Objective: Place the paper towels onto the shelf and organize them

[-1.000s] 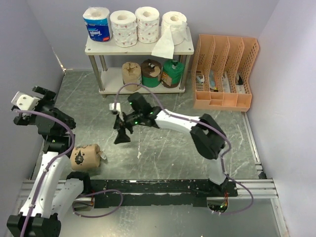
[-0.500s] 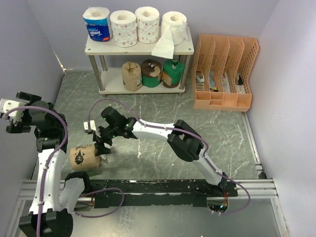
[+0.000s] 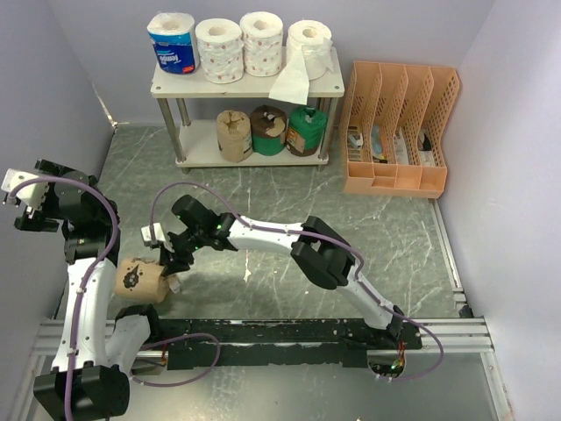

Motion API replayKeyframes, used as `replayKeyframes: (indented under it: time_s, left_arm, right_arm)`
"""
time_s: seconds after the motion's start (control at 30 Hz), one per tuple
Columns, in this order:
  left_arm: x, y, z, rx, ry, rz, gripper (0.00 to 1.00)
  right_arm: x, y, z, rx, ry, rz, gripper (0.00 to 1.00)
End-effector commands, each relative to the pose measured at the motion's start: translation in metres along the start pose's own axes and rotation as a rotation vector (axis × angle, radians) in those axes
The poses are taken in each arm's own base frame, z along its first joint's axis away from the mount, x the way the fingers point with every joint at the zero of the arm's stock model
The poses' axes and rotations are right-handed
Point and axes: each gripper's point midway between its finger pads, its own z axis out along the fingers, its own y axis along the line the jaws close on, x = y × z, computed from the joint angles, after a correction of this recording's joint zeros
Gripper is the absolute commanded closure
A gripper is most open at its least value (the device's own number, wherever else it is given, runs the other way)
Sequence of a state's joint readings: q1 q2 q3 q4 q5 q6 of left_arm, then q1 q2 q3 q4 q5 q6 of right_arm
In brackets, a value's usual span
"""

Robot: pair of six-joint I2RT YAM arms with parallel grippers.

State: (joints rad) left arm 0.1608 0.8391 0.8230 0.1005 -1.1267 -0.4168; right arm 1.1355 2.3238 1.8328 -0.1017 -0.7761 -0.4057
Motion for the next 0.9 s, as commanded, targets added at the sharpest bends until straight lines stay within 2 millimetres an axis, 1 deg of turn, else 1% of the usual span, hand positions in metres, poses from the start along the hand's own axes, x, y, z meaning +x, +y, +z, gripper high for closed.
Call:
replayKeyframes:
  time_s: [0.0, 0.1, 0.13, 0.17, 0.23, 0.33, 0.4, 0.47, 0.5, 0.6, 0.67, 0.73, 0.77, 0.83, 0.87]
  left_arm:
    - [-0.014, -0.004, 0.001, 0.011, -0.013, -0.041, 0.01]
    - [-0.014, -0.004, 0.002, 0.008, -0.014, -0.041, 0.01]
    - [-0.014, -0.003, 0.002, 0.007, -0.013, -0.038, 0.01]
    - [-0.014, -0.003, 0.003, 0.006, -0.014, -0.039, 0.01]
    - [-0.013, -0.003, 0.003, 0.005, -0.012, -0.034, 0.01]
    - [-0.013, -0.004, 0.004, 0.006, -0.011, -0.034, 0.01]
    - [-0.013, -0.003, 0.004, 0.005, -0.010, -0.034, 0.01]
    - [-0.013, -0.003, 0.004, 0.008, -0.011, -0.039, 0.01]
    - [-0.014, -0.003, 0.003, 0.009, -0.010, -0.042, 0.01]
    - [-0.013, -0.004, 0.004, 0.013, -0.009, -0.043, 0.01]
    - [-0.012, -0.004, 0.004, 0.015, -0.006, -0.041, 0.01]
    - [-0.011, -0.005, 0.004, 0.016, -0.002, -0.037, 0.01]
    - [-0.011, -0.005, 0.004, 0.017, -0.001, -0.038, 0.01]
    - [-0.011, -0.006, 0.004, 0.018, 0.003, -0.039, 0.01]
    - [-0.010, -0.006, 0.004, 0.021, 0.004, -0.039, 0.01]
  right_arm:
    - [0.018, 0.020, 0.008, -0.070, 0.034, 0.008, 0.66]
    - [0.015, 0.024, 0.006, -0.078, 0.028, 0.011, 0.79]
    - [0.014, 0.024, 0.005, -0.079, 0.026, 0.012, 0.84]
    - [0.012, 0.024, 0.004, -0.078, 0.023, 0.013, 0.92]
    - [0.007, 0.024, 0.001, -0.065, 0.022, 0.014, 1.00]
    - [-0.004, 0.018, -0.012, -0.005, 0.013, 0.047, 1.00]
    - [-0.011, 0.007, -0.025, 0.065, -0.003, 0.106, 1.00]
    - [-0.017, -0.008, -0.043, 0.142, -0.042, 0.203, 1.00]
    - [-0.027, -0.016, -0.054, 0.170, -0.082, 0.253, 1.00]
    - [-0.040, -0.033, -0.087, 0.198, -0.196, 0.450, 1.00]
    - [-0.049, -0.040, -0.106, 0.190, -0.270, 0.572, 1.00]
    - [-0.060, -0.043, -0.127, 0.161, -0.355, 0.662, 1.00]
    - [-0.067, -0.040, -0.135, 0.130, -0.401, 0.699, 1.00]
    - [-0.076, -0.033, -0.148, 0.090, -0.456, 0.731, 1.00]
    - [-0.076, -0.031, -0.149, 0.077, -0.453, 0.733, 1.00]
